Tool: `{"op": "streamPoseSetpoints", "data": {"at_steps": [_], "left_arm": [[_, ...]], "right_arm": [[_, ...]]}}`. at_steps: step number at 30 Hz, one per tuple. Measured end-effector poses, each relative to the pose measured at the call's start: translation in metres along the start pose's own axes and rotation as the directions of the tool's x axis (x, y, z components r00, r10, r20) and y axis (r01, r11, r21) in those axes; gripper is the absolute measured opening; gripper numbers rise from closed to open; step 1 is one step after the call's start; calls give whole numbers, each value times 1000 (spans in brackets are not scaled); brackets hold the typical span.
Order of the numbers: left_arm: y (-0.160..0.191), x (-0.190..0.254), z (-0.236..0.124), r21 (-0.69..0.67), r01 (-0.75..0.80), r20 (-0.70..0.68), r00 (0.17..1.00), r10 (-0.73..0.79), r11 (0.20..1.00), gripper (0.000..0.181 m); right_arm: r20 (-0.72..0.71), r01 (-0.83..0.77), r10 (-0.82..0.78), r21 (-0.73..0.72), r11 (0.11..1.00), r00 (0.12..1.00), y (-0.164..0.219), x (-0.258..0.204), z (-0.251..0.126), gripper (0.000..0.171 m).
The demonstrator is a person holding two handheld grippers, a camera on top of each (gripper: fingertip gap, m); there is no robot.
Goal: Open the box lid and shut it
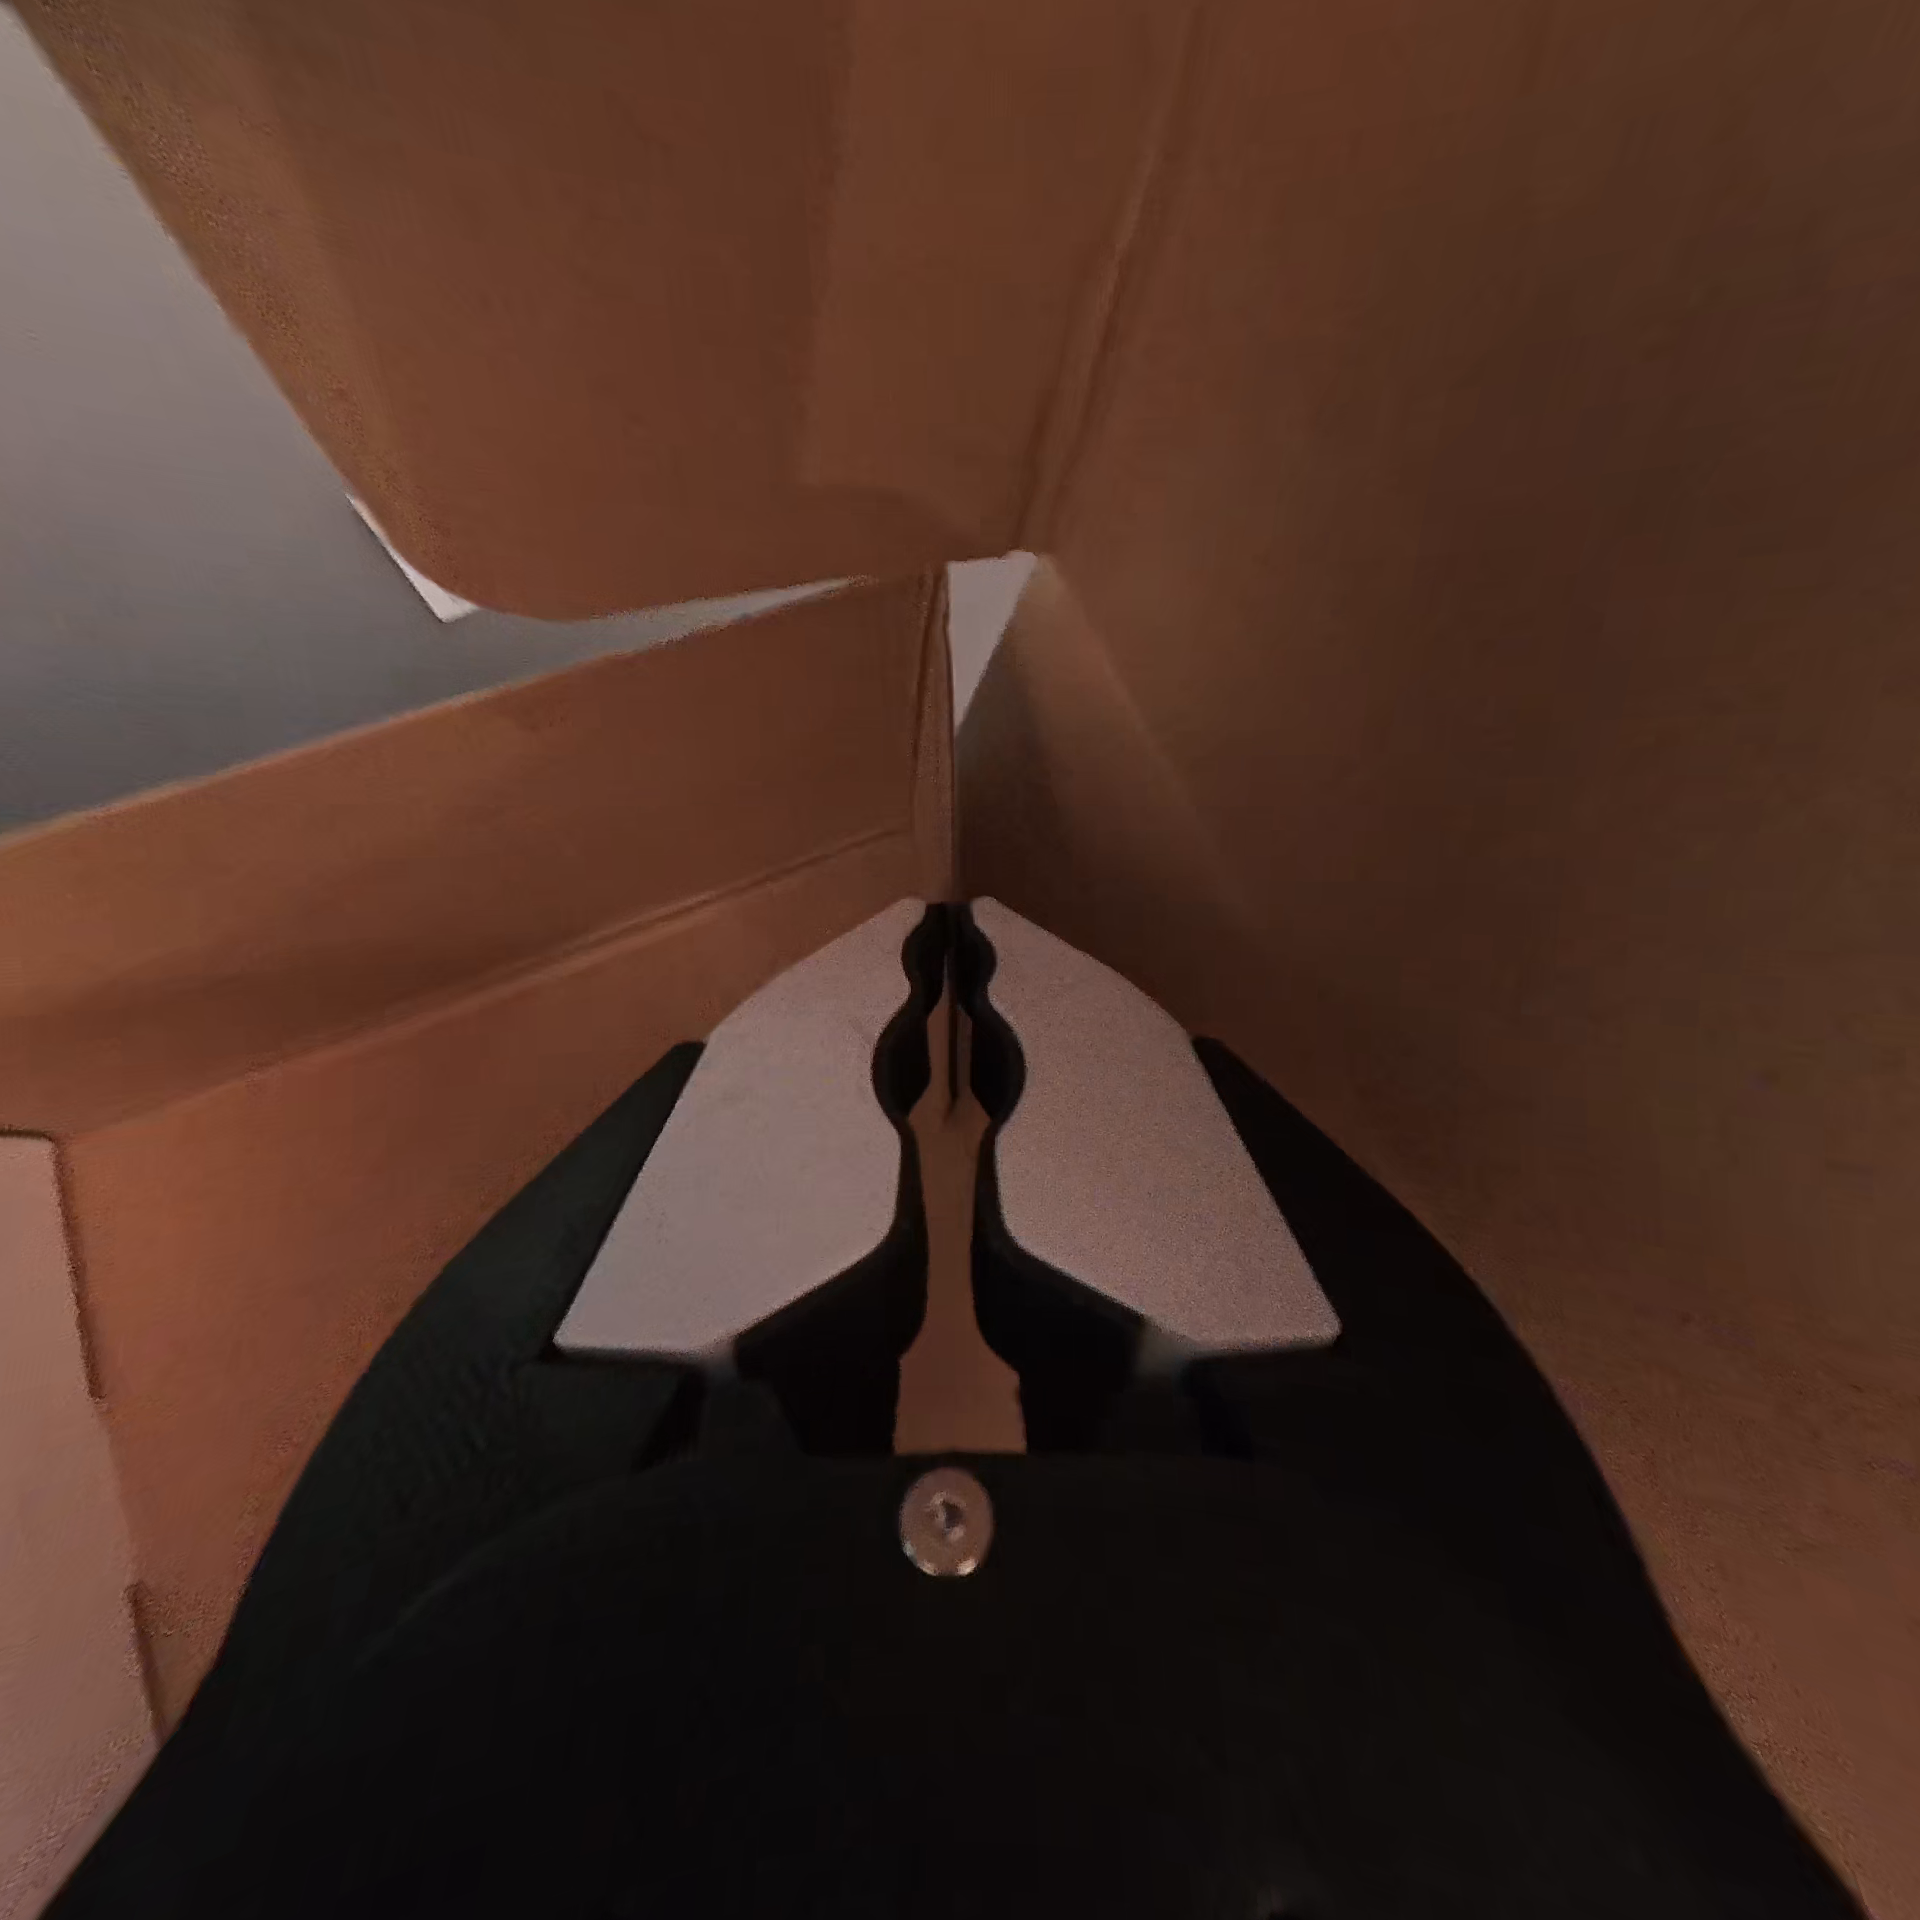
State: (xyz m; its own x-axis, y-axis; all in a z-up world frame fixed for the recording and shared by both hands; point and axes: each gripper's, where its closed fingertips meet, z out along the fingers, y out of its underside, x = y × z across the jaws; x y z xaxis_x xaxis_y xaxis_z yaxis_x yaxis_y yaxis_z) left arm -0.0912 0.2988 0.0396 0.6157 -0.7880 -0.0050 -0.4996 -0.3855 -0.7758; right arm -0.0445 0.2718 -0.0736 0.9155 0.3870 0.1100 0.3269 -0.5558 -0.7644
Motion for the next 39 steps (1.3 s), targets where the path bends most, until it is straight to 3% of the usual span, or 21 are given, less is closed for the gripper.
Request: {"op": "streamPoseSetpoints", "data": {"at_steps": [1,10,20,32,36,39], "left_arm": [[2,1,-2,-16,7,-7,1000,-8,1000,2],[22,7,-19,-111,73,24,997,-71,991,2],[17,9,-22,-229,109,51,994,-100,967,2],[46,17,-21,-20,214,-4,977,-214,977,11],[46,20,-20,23,197,-23,980,-196,980,13],[47,23,-20,34,180,-32,983,-178,983,18]], "right_arm": [[-22,16,-16,-6,1000,1000,2,4,0,2],[-82,101,-103,-29,994,991,3,15,2,5],[-104,160,-163,-34,987,981,2,13,2,7],[-144,238,-246,-71,969,958,4,10,-1,8],[-221,318,-338,-123,940,915,-8,-12,-43,11],[-206,298,-277,78,952,939,-29,-59,-120,21]]}}
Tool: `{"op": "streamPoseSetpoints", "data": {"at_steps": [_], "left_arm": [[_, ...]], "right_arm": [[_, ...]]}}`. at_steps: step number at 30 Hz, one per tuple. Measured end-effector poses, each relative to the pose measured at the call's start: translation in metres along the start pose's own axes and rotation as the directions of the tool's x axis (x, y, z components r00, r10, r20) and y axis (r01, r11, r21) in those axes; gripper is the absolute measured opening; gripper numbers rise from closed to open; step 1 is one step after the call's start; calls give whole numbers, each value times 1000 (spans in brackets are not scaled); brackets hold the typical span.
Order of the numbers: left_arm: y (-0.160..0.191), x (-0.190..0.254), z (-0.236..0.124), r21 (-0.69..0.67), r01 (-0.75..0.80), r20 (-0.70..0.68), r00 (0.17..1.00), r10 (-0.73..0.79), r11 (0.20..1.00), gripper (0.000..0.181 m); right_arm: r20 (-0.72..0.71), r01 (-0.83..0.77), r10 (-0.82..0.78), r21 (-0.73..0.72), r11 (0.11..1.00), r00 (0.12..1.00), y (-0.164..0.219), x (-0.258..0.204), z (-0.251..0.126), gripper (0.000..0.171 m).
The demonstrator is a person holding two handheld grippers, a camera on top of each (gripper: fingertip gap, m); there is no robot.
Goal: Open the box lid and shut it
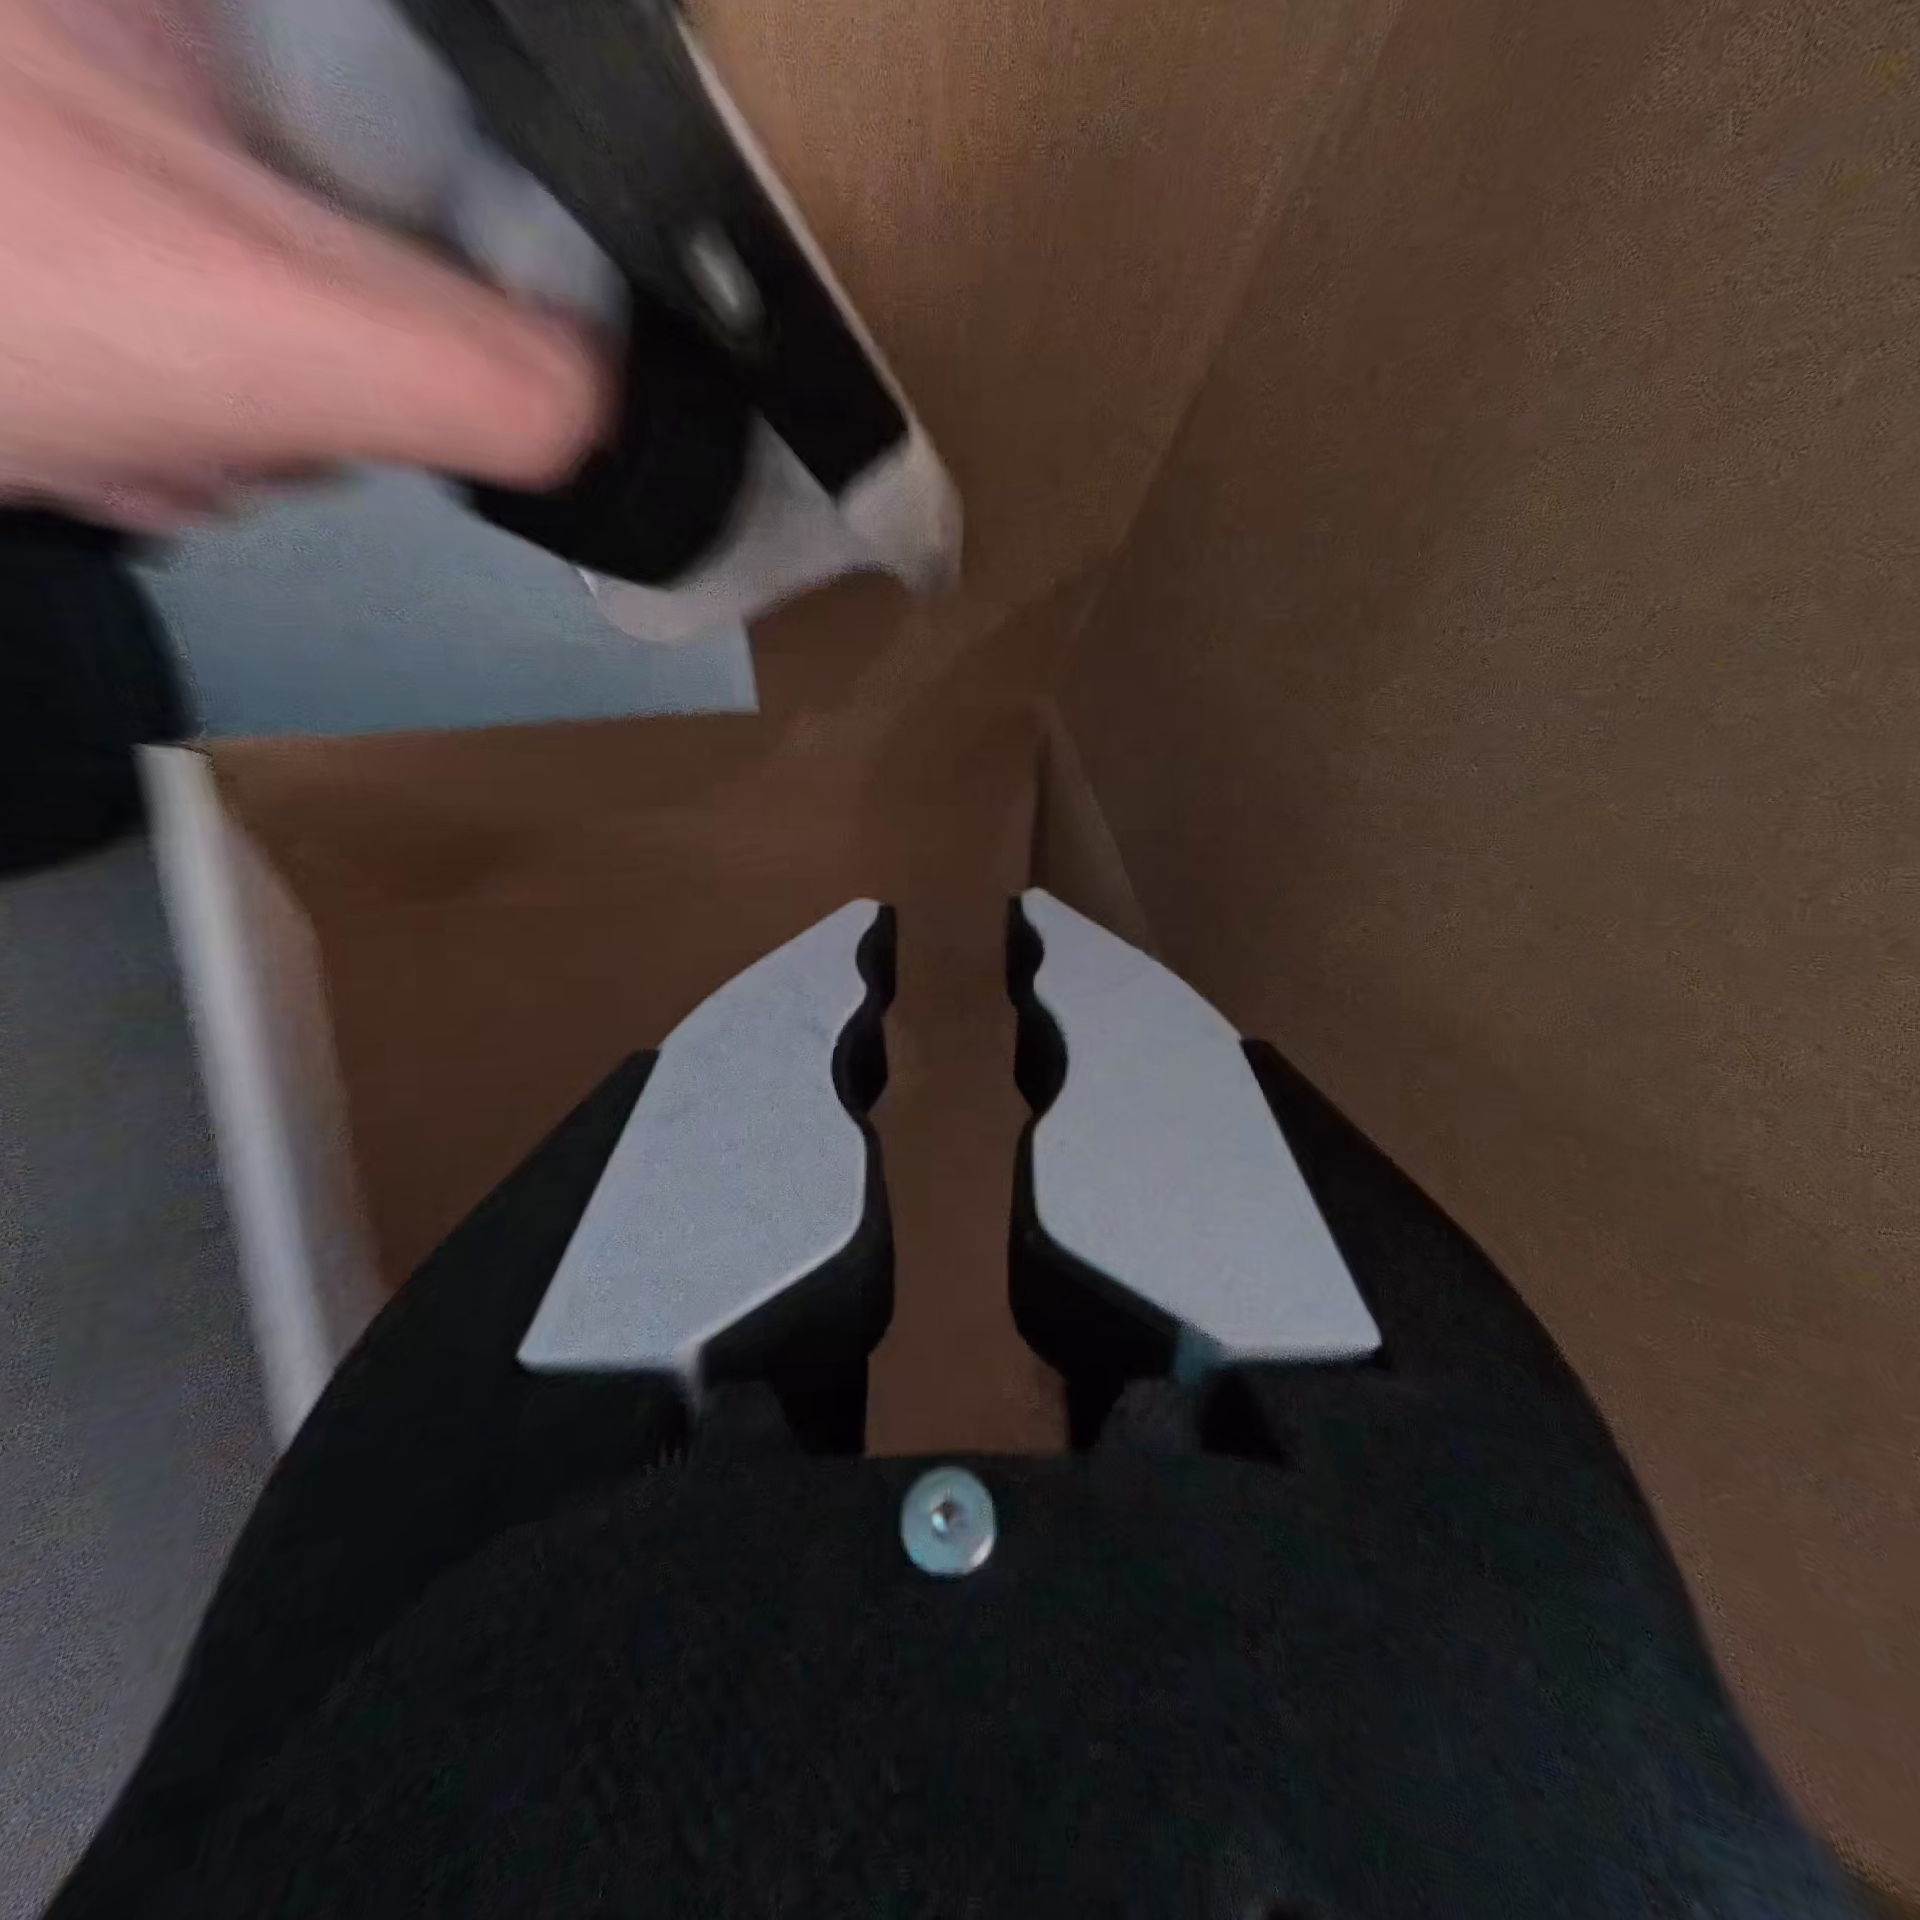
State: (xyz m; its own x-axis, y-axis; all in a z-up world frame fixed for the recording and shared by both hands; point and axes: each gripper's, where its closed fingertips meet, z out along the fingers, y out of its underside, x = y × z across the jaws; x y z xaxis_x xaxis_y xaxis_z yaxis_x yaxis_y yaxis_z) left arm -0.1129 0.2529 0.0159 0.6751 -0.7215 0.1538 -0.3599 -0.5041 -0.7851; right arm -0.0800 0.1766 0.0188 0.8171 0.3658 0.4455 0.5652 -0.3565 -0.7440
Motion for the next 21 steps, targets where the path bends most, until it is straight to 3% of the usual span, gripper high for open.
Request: {"op": "streamPoseSetpoints", "data": {"at_steps": [1,3,5,7,10,12,14,16,19,21], "left_arm": [[0,2,0,6,-6,-10,1000,7,1000,20],[-2,6,-1,26,-17,-33,999,18,1000,24],[-7,11,-3,61,-19,-61,998,23,998,23],[-10,11,-6,85,-23,-55,998,28,996,33],[-14,5,-27,137,-65,26,998,62,988,56],[-20,9,-54,232,-148,102,987,128,961,55],[-23,45,-79,348,-257,74,966,247,902,44],[-13,109,-85,420,-383,-54,895,444,823,37],[20,186,-48,370,-590,-237,687,687,717,46],[29,204,-7,293,-733,-224,572,789,614,46]], "right_arm": [[-65,11,-6,89,996,998,-10,5,-36,21],[-328,39,47,251,967,944,-14,42,-120,18],[-555,24,228,410,912,800,8,88,-204,18],[-572,-89,393,485,870,720,50,117,-243,41],[-400,-377,558,448,811,727,105,132,-215,80],[-280,-481,623,436,760,730,118,131,-192,79],[-208,-529,663,455,717,719,117,132,-180,71],[-273,-511,639,415,753,719,122,138,-172,59],[-335,-513,601,319,797,725,129,141,-160,34],[-335,-537,614,300,788,715,127,141,-157,14]]}}
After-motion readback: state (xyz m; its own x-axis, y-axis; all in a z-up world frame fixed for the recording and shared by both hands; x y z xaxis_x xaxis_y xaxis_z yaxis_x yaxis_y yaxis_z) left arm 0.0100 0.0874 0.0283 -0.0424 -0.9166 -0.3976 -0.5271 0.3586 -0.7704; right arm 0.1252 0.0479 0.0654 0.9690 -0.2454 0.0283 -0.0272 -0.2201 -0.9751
